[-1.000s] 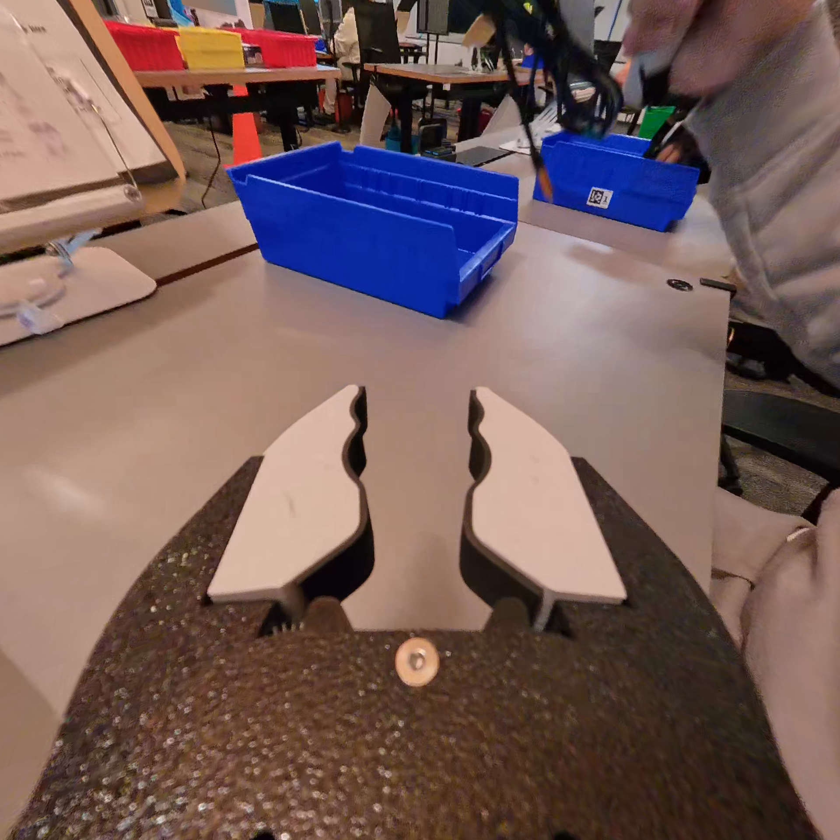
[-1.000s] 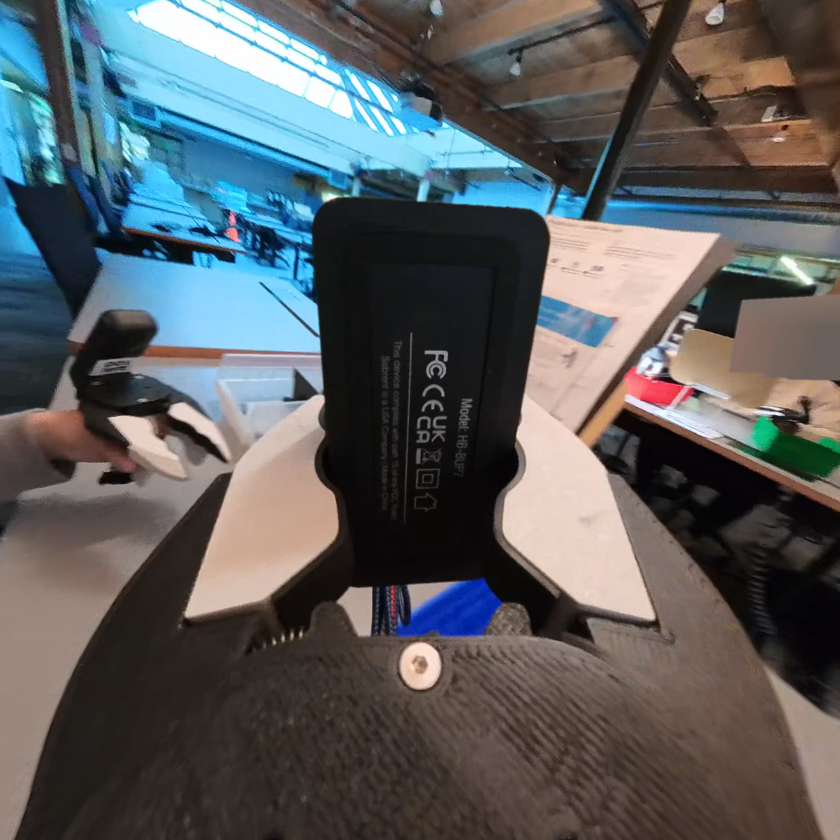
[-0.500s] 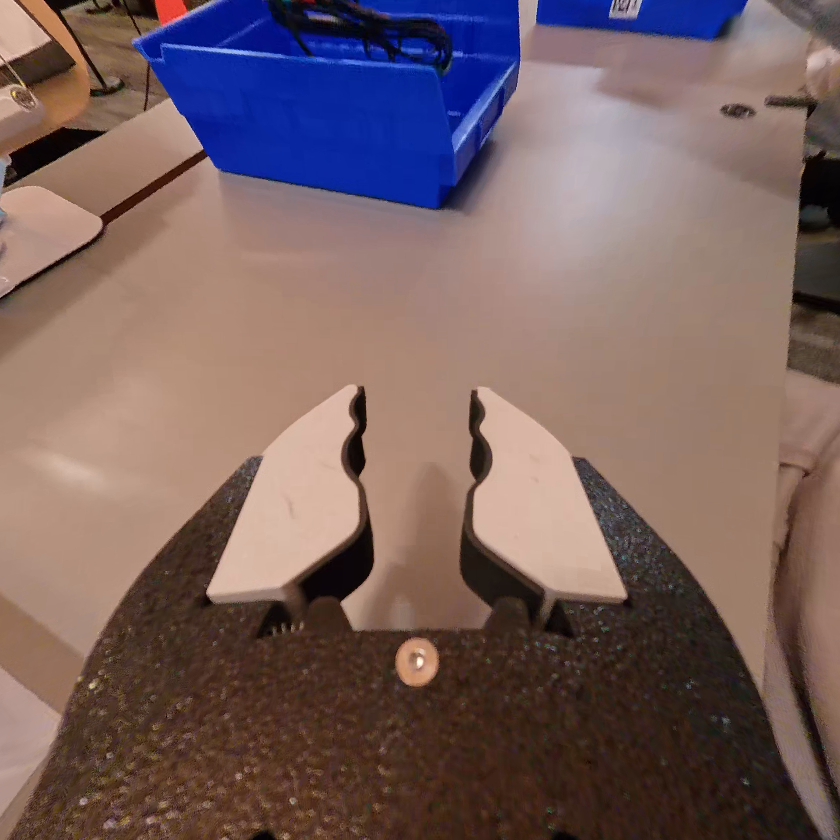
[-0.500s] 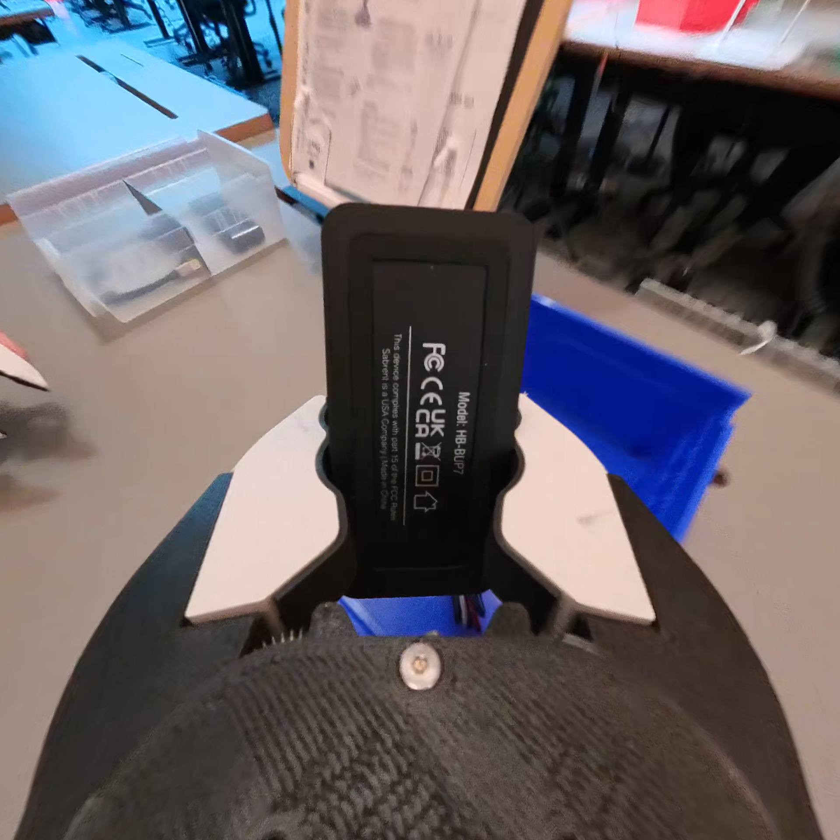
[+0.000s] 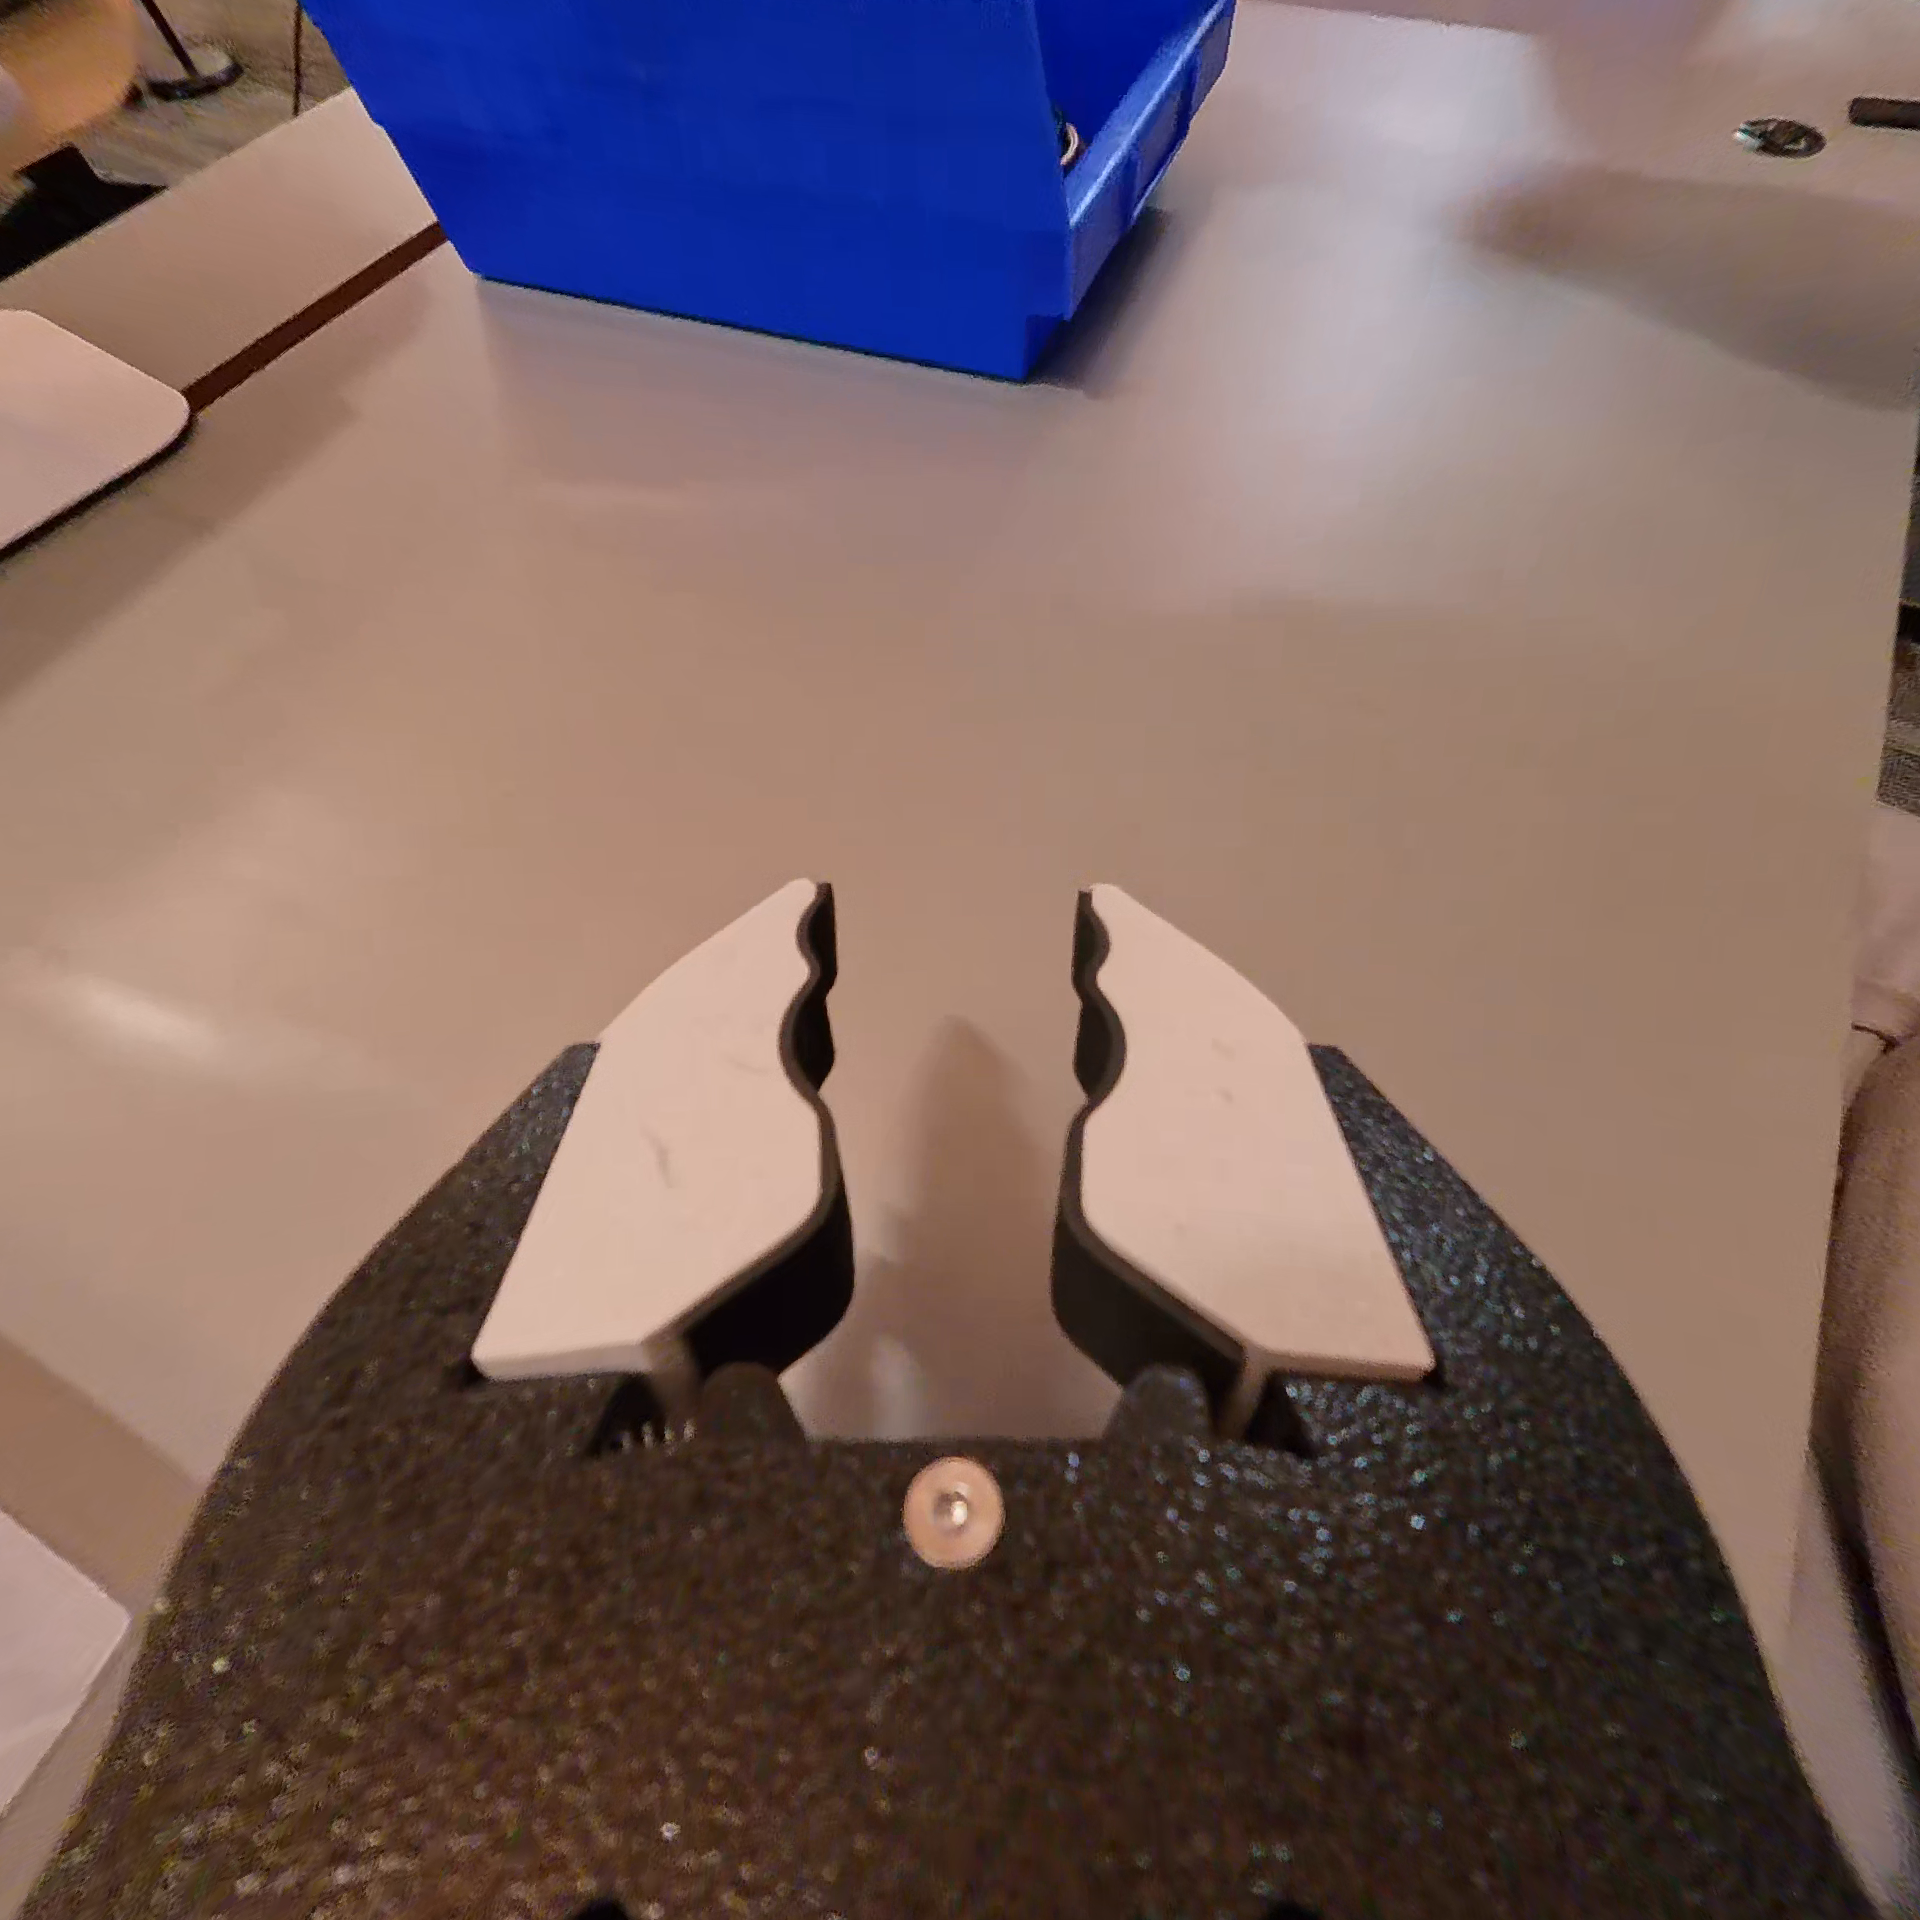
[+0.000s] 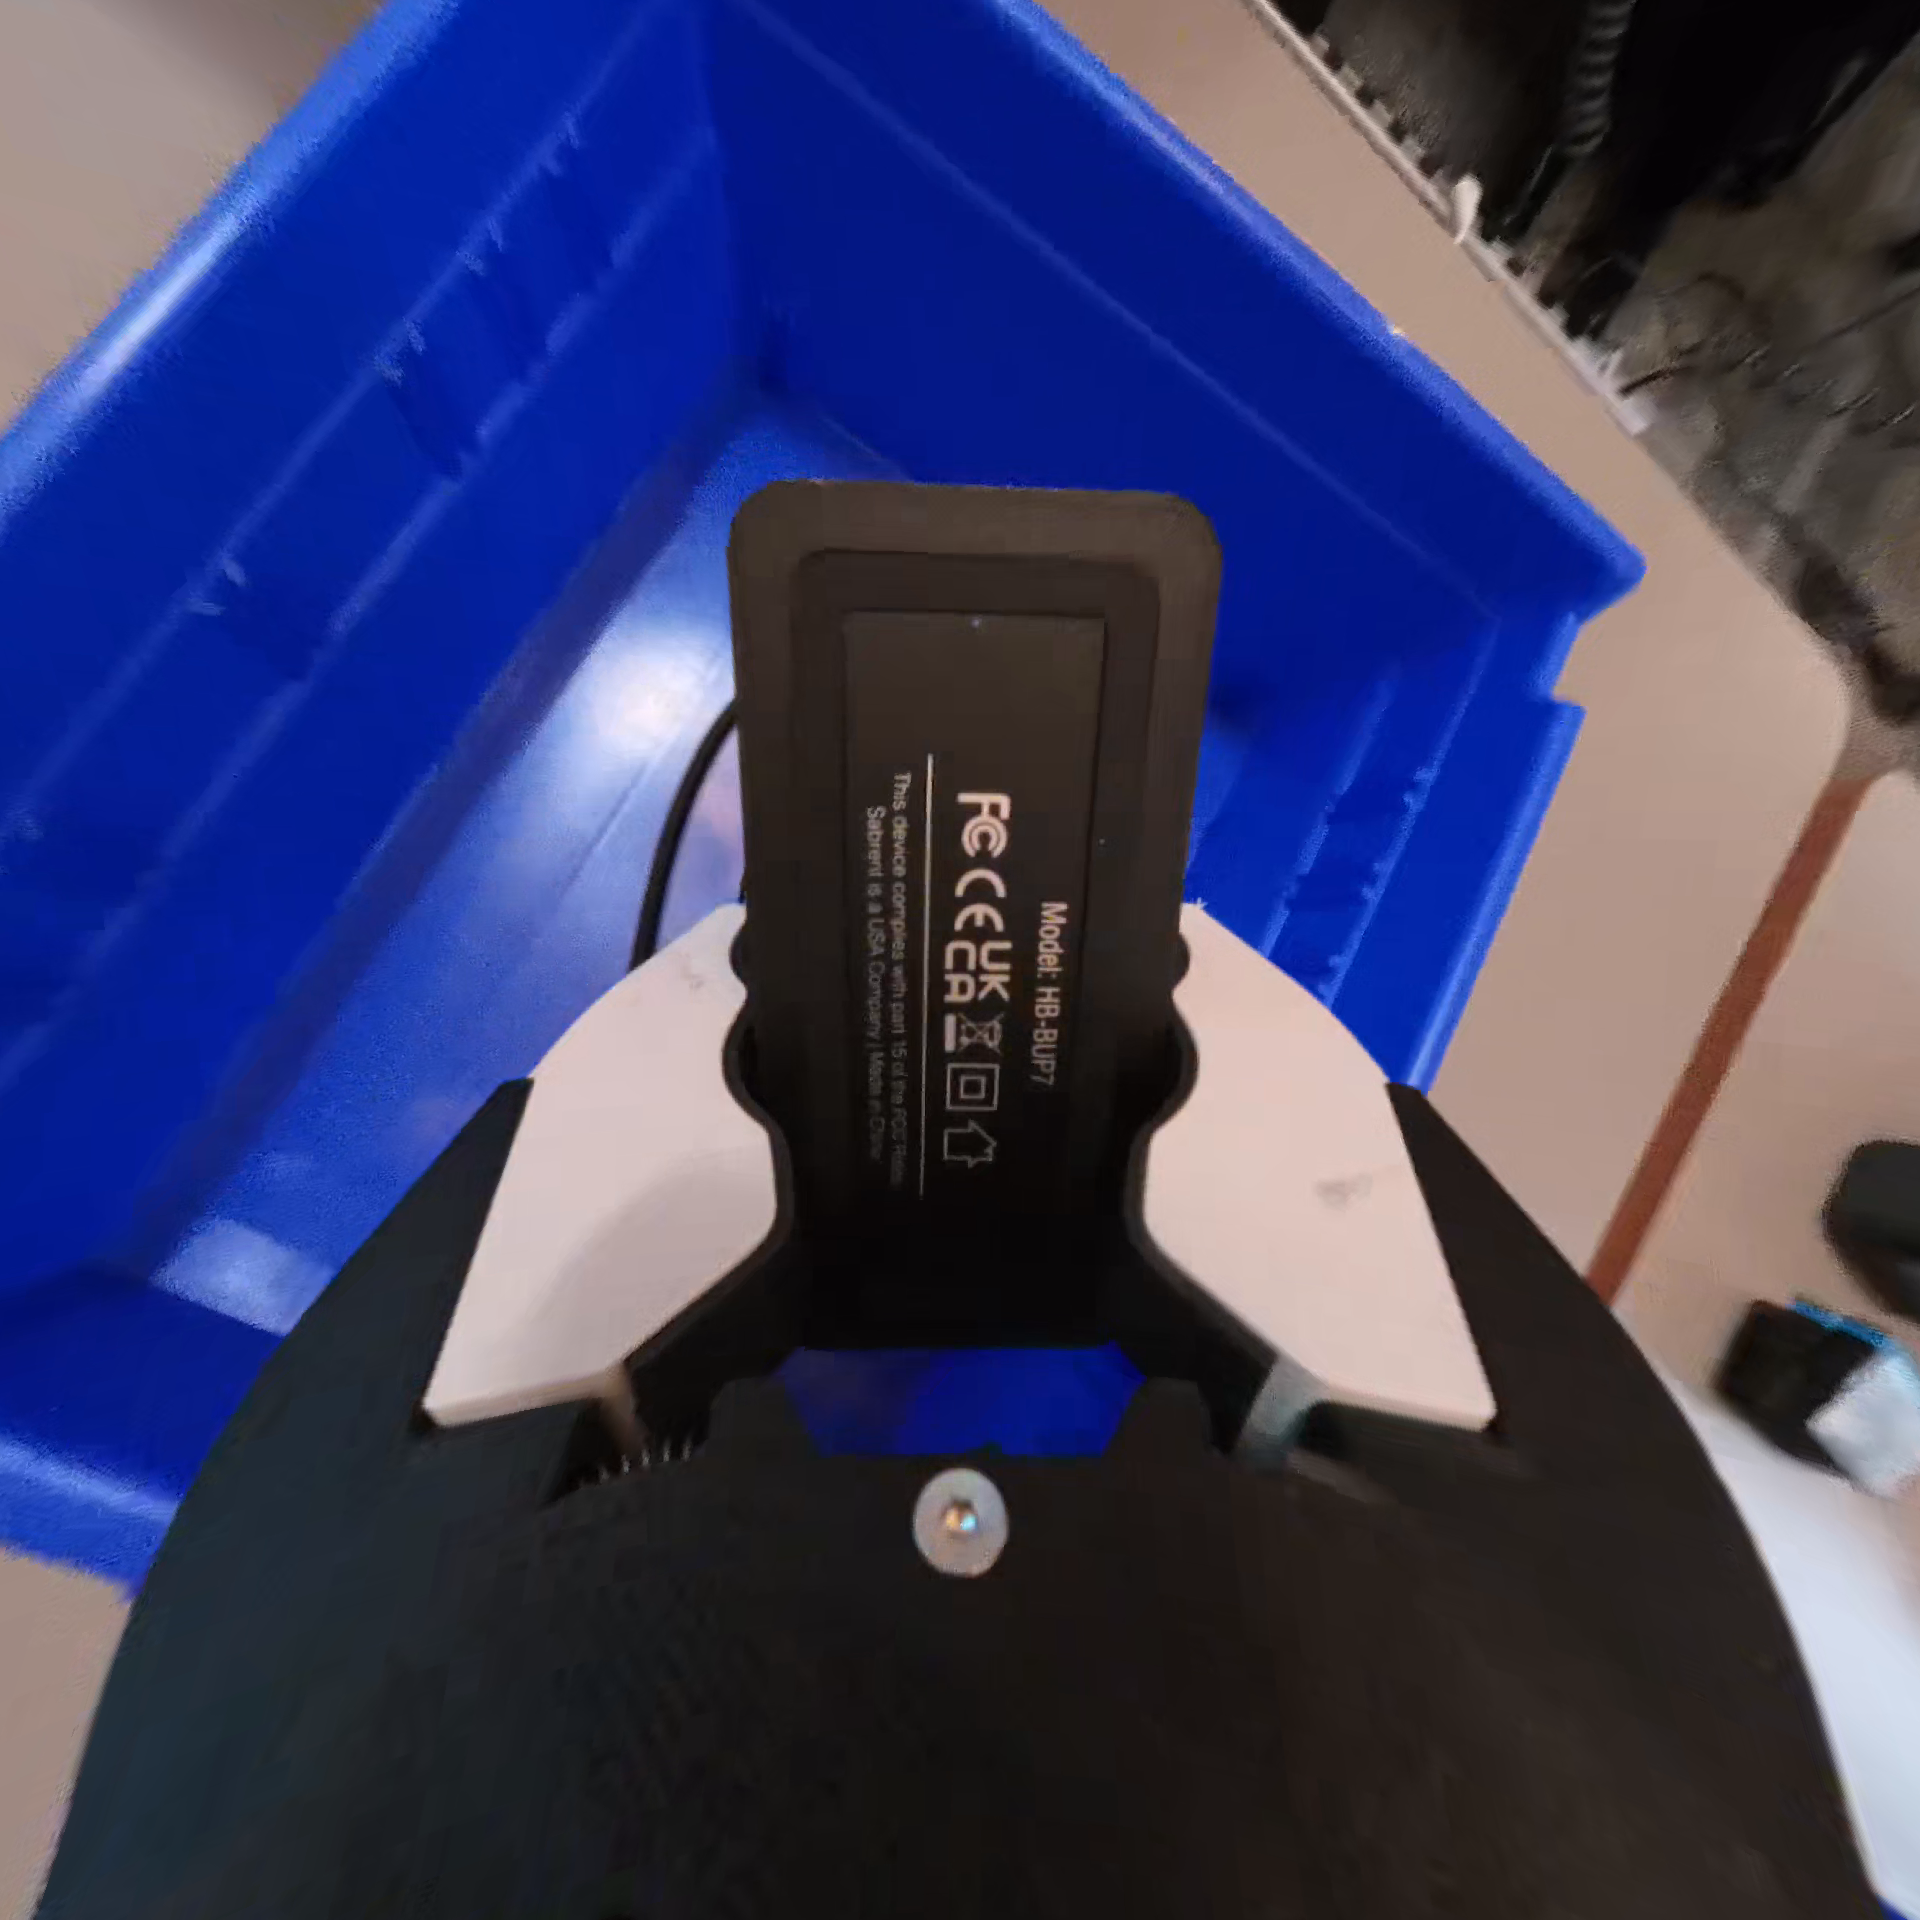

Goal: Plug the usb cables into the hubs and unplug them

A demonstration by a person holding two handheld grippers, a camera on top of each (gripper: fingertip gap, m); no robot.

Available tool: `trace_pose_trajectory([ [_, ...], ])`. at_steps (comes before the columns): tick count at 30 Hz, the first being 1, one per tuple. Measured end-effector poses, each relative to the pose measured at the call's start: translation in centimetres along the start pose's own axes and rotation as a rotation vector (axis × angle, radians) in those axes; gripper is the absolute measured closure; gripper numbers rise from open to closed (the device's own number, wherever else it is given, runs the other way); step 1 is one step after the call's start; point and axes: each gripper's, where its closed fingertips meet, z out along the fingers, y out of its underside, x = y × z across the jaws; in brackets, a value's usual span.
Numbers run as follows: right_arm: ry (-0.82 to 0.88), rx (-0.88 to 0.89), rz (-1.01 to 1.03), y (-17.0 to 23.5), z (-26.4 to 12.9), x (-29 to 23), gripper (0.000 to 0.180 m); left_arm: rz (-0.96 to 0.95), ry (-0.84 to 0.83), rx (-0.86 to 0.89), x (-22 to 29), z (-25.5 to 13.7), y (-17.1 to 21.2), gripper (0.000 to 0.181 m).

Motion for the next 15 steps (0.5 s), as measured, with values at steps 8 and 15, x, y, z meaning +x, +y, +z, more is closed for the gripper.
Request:
trace_pose_trajectory([
  [8, 0.094, -0.044, -0.061, -0.3, 2.2, 1.0, 0.106, -0.013, 0.006, -0.023, 0.4, 0.6, 0.4, 0.136],
  [15, 0.056, 0.177, 0.021, -2.2, -2.2, 1.3, 0.107, -0.040, -0.062, -0.023, -1.5, -1.5, 1.0, 0.135],
])
